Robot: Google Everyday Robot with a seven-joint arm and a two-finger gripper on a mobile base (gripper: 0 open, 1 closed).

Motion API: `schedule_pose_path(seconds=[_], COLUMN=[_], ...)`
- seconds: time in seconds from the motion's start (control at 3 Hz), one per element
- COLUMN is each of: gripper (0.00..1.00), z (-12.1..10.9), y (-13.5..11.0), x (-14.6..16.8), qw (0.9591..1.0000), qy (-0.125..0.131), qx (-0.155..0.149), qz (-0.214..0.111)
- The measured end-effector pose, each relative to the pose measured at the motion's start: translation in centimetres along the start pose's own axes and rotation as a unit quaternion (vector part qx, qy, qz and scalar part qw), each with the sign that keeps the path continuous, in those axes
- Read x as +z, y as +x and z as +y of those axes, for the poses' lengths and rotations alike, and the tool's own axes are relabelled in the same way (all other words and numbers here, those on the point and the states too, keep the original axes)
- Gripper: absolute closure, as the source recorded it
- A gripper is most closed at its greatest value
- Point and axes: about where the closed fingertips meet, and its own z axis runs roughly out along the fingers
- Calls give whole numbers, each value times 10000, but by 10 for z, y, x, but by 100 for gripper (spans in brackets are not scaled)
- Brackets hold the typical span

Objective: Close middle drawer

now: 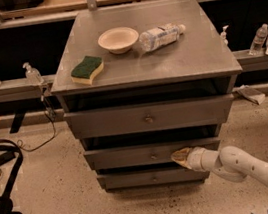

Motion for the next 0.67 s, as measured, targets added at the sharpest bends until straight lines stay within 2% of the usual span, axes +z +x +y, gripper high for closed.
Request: schedule_pose_path(seconds=[0.33, 0.67], gripper=[100, 100], z=[-7, 33], y=[6, -6], x=[-18, -40], qw=[9999, 9967], qy=[32, -693], qx=[2, -139], qz=[-129, -408])
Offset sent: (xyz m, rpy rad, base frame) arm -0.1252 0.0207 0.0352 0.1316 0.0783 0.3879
